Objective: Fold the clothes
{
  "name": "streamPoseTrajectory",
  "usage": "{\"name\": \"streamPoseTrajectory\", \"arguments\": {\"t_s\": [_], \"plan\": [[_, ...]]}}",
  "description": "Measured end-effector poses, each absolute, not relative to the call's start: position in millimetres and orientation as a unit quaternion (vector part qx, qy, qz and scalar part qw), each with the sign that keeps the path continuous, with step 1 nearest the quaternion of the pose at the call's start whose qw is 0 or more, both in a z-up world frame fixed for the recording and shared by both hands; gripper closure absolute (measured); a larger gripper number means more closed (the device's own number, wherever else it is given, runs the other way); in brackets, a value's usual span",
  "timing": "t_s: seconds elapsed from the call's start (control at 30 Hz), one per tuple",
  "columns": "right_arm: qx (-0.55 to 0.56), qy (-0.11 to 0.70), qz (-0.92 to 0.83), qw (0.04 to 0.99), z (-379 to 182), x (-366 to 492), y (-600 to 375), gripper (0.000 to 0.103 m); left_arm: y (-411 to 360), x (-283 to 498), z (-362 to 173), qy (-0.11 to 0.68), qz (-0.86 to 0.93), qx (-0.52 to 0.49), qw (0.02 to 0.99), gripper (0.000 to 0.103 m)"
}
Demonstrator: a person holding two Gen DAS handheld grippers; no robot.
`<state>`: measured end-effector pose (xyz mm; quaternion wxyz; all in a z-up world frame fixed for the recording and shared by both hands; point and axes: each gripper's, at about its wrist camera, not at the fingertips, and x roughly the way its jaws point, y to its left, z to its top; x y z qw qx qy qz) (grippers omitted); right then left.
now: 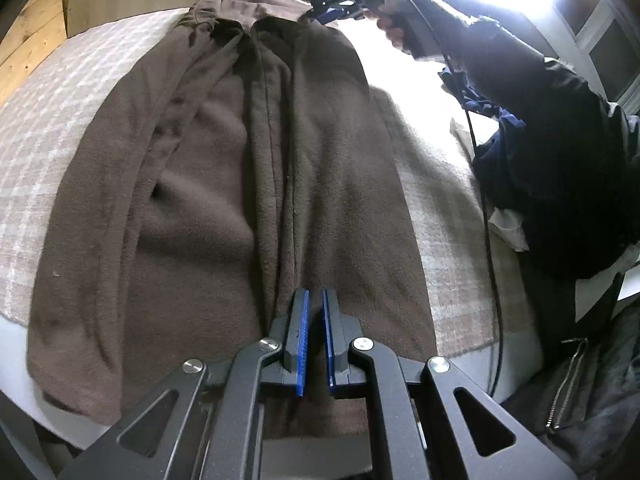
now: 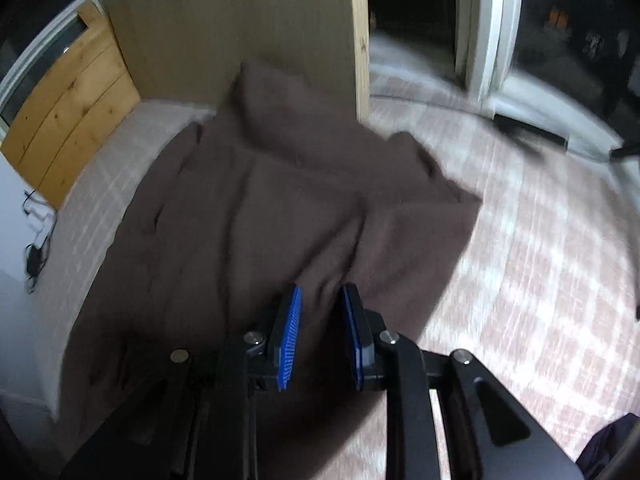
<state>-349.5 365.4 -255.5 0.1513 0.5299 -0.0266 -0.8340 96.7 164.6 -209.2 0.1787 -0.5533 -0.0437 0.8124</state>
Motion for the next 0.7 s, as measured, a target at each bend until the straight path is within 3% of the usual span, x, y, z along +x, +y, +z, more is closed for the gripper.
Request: {"name": "streamPoseTrajectory", "arguments": {"t_s": [0.13,0.4,0.57,0.7], "plan": [[0.523,-0.077,-0.836,0.148,-225,-334,378,0.081,140,110,-177,-0.033,0.829,-0.532,0.172,0.095],[0.454,-0.140,-0.856,0.202,-127,-196,391,0.081,35,114,-138,0.030,0.840,-0.521,0.148,0.090],[0.464,-0.123,-0.860,0.170,-127,-92,357,0.081,4,97,-149,0.054,0.821,-0.522,0.226,0.090],[0.512,-0.139,-0.840,0.115,-181,-32,310,0.081,15,84,-164,0.072,0.799,-0.516,0.299,0.090]]}}
